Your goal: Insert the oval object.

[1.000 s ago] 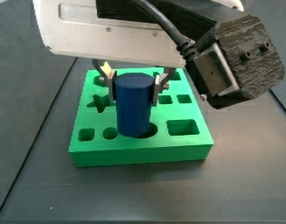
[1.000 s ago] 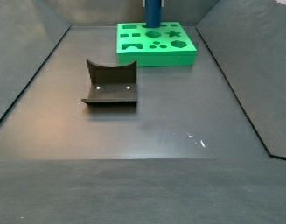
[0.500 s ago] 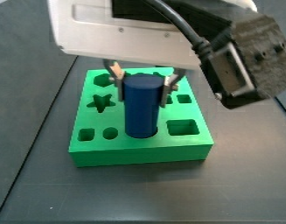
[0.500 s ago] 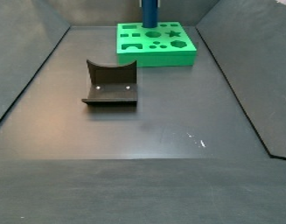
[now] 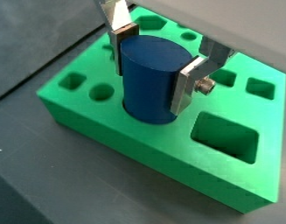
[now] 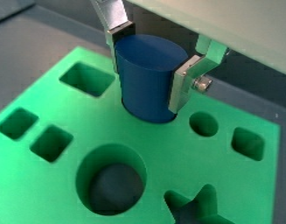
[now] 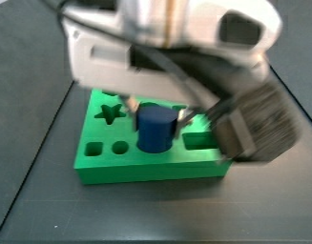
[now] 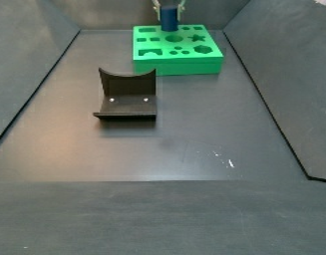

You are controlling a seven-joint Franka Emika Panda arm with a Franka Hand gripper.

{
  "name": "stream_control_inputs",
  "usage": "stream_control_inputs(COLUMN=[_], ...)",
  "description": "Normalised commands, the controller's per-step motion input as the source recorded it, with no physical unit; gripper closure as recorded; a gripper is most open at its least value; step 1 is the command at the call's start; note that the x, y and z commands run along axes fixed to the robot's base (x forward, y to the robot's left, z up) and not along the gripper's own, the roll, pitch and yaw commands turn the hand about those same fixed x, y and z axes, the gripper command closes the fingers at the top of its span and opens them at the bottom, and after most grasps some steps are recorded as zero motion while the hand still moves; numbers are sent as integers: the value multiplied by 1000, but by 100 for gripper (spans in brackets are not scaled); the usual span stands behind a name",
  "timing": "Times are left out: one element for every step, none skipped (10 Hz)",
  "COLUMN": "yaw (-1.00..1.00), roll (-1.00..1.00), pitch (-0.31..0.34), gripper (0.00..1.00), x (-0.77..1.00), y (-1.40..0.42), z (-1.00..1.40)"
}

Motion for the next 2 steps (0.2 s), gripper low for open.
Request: stream_control_inputs(yaw=[0,0], roll=[0,46], pitch=[-257,-27], gripper=[100,100], x=[-223,-46], y=[0,-49], z=[-226,0])
